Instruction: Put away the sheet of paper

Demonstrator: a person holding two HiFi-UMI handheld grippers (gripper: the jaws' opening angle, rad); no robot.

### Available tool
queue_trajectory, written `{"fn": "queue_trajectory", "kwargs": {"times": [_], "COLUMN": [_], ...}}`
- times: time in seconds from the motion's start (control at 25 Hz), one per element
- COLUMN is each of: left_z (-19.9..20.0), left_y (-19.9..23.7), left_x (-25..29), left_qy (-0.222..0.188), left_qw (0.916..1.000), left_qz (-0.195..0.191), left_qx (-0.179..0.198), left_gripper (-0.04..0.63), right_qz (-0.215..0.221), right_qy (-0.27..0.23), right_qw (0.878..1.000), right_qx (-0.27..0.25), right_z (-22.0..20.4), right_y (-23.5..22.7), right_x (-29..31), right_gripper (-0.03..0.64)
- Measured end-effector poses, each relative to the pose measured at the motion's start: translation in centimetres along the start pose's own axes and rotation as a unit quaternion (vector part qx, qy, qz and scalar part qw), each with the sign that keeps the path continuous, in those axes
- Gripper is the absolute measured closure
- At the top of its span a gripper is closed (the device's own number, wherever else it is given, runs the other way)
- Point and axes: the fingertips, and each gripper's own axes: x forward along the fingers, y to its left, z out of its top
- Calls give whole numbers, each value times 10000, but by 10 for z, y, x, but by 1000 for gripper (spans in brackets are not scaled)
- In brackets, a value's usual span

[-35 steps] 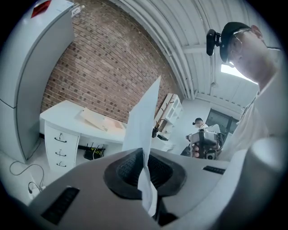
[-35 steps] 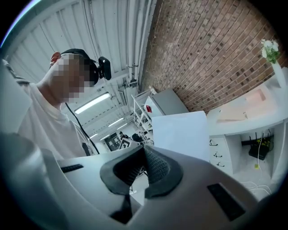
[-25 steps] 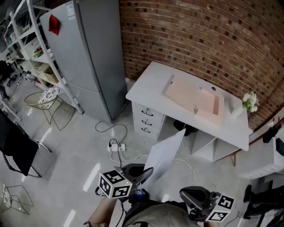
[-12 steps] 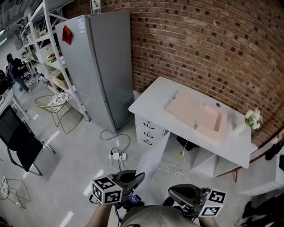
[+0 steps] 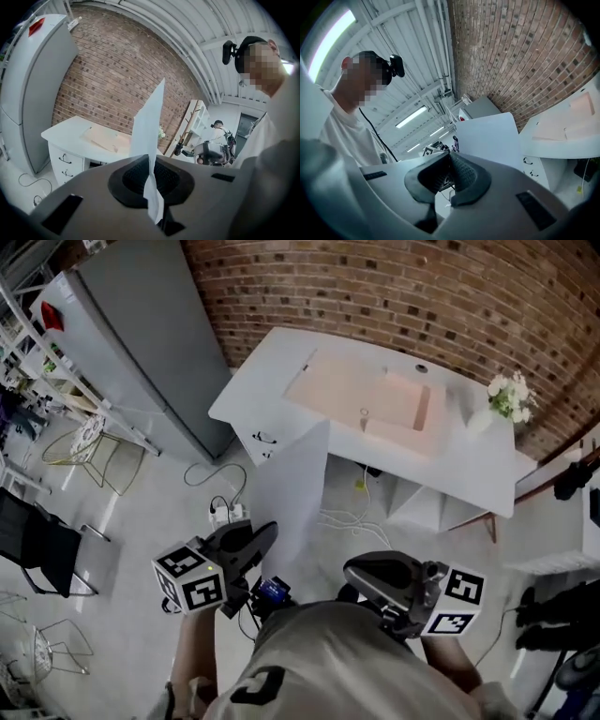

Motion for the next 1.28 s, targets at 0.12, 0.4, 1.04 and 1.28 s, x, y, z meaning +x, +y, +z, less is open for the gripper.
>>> {"fn": "queue_trajectory", "kwargs": {"times": [0.12,0.4,1.04,1.28], "left_z": [9,4,9,19], "left_y": [-14,-49,-43,-25], "left_x": [30,81,131,156], "left_qy": [150,423,594,556], "left_qw": [9998,9991,9981,9976], "left_qz": [17,-14,-108,-365], "left_qx": [118,-93,129,170], "left_gripper": [581,581,581,581], "right_qz": [-87,-203,-933,-1390], "right_qy": [-295,-128,-74,-79], "right_qw": [9995,9991,9952,9901], "right_qx": [-115,-349,-290,-158], "right_z": [20,30,23,26], "right_y": [-12,-26,-69,-96], "right_x": [-21,-67,-104,-109], "right_gripper": [594,594,594,594]}}
